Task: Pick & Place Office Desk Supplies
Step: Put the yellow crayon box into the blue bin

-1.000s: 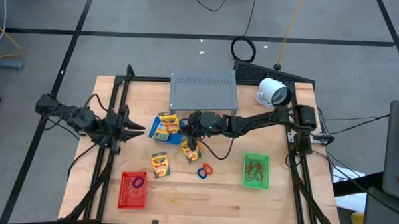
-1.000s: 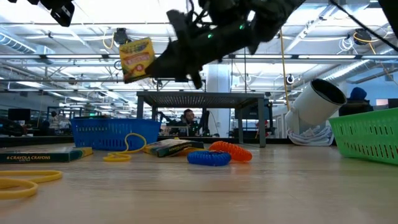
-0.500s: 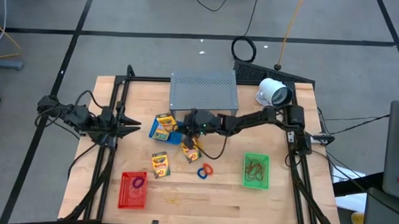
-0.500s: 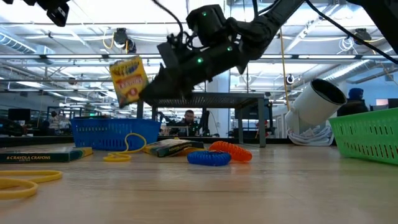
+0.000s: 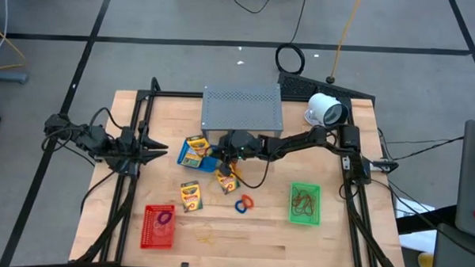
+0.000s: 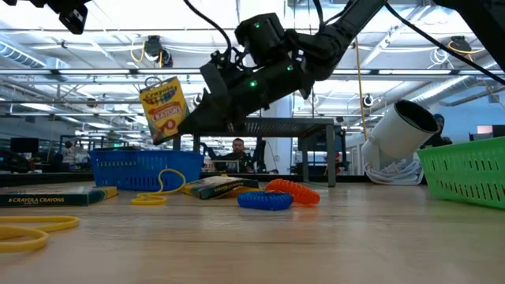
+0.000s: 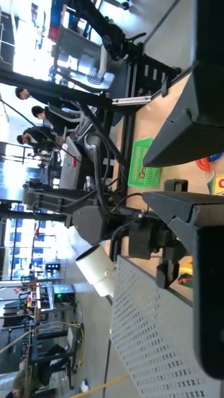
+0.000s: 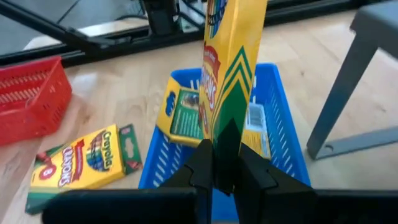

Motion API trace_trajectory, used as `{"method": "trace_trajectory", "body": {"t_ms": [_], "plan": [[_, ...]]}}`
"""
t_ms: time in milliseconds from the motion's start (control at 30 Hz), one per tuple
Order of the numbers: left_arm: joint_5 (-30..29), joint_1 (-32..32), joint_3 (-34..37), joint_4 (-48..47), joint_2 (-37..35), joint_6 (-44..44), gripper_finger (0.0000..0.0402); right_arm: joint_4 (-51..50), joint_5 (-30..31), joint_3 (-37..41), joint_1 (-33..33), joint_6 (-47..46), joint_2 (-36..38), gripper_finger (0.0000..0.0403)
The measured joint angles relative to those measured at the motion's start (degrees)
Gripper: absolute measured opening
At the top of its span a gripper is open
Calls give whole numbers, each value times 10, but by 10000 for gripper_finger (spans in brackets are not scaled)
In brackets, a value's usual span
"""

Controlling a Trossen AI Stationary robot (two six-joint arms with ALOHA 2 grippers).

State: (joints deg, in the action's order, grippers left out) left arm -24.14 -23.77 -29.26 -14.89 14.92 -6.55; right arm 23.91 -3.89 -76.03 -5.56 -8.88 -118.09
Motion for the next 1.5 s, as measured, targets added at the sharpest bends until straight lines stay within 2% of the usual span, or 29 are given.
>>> {"method": "trace_trajectory", "body": {"t_ms": [800, 1167, 1333, 1500], "plan": [[0, 0, 0, 0, 0, -1, 81, -66, -9, 0, 23, -9, 0, 23], [1, 0, 0, -1, 0, -1, 81, -56, -7, 0, 23, -25, 0, 144], [2, 0, 0, -1, 0, -1, 81, -56, -7, 0, 23, -25, 1, 164], [3, 0, 0, -1, 0, -2, 81, -67, -5, 0, 23, -25, 6, 163]]}}
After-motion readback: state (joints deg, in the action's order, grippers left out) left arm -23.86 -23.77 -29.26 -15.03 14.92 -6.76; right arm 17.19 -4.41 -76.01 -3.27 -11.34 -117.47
